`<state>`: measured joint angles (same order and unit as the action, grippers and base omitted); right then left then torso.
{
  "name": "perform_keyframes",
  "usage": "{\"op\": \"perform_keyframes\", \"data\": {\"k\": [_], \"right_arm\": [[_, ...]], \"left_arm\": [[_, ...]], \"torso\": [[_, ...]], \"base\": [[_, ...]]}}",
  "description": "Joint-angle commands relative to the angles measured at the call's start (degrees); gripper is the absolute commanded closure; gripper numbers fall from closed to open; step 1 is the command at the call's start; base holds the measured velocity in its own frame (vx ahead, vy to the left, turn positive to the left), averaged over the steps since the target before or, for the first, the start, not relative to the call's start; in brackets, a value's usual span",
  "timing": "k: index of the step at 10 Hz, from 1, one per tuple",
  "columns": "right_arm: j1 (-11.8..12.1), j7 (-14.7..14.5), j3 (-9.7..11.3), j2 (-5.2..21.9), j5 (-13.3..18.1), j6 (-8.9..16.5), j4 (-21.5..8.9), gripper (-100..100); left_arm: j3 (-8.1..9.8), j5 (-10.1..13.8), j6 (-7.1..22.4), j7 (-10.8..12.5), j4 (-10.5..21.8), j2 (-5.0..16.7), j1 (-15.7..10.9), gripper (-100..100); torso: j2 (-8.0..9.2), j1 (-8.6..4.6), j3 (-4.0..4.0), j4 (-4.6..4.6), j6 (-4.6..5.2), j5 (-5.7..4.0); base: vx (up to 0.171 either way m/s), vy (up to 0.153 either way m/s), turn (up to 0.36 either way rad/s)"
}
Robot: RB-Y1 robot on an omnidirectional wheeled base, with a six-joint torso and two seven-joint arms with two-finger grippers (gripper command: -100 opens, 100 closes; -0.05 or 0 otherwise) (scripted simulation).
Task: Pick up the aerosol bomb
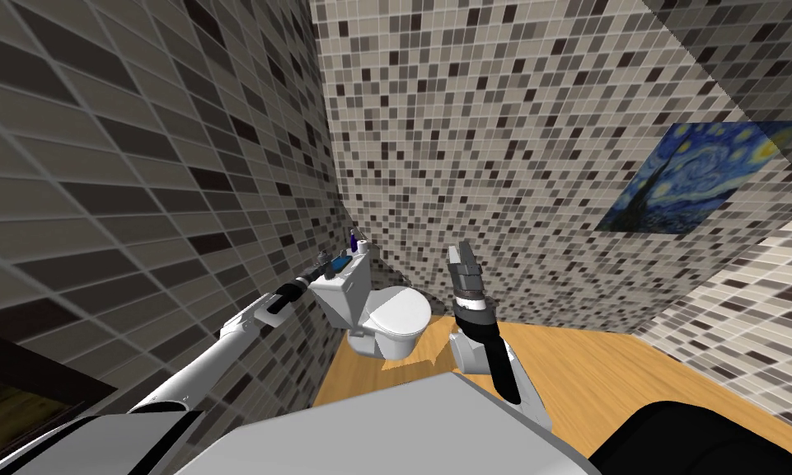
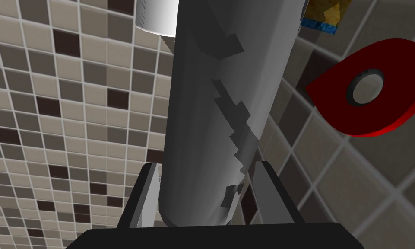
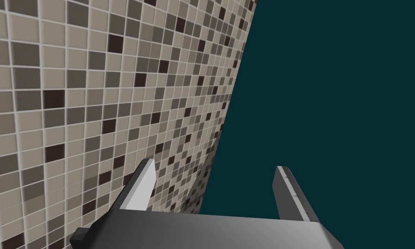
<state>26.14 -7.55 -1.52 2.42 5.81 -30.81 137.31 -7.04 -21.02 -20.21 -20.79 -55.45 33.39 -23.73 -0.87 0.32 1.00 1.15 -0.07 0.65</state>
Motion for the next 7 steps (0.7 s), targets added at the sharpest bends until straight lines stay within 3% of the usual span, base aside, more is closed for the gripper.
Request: {"op": "perform_keyframes", "data": {"k": [1,2,3,5,6,7], "right_arm": [[0.00,0.00,0.00,0.00,0.00,0.00,0.00,0],[0.00,0.00,0.00,0.00,0.00,0.00,0.00,0],[0.00,0.00,0.00,0.00,0.00,0.00,0.00,0],[0.01,0.00,0.00,0.00,0.00,0.00,0.00,0],[0.00,0.00,0.00,0.00,0.00,0.00,0.00,0],[0.00,0.00,0.00,0.00,0.00,0.00,0.00,0]], "left_arm": [[-0.21,-0.02,0.74,0.42,-2.86,0.24,2.71,100],[-0.21,-0.02,0.74,0.42,-4.61,0.24,2.71,100],[1.47,-0.77,1.87,1.54,-6.21,1.04,4.97,100],[1.47,-0.77,1.87,1.54,-10.69,1.04,8.67,100],[1.47,-0.77,1.87,1.54,-11.86,1.04,9.04,100],[3.14,-1.52,3.00,2.65,-13.56,1.83,11.26,100]], "torso": [[0.00,0.00,0.00,0.00,0.00,0.00],[0.08,0.03,0.03,0.13,0.01,0.10],[0.14,0.01,0.00,0.13,0.05,0.11],[-0.16,0.02,0.17,0.19,0.01,0.11],[-0.10,0.04,0.15,0.20,0.02,0.14],[0.03,0.03,0.09,0.20,0.08,0.16]], "base": [[0.020,0.002,0.008],[0.000,0.000,0.000],[0.068,-0.012,-0.034],[0.078,-0.010,0.006],[0.010,0.002,0.007],[0.061,-0.009,-0.034]]}}
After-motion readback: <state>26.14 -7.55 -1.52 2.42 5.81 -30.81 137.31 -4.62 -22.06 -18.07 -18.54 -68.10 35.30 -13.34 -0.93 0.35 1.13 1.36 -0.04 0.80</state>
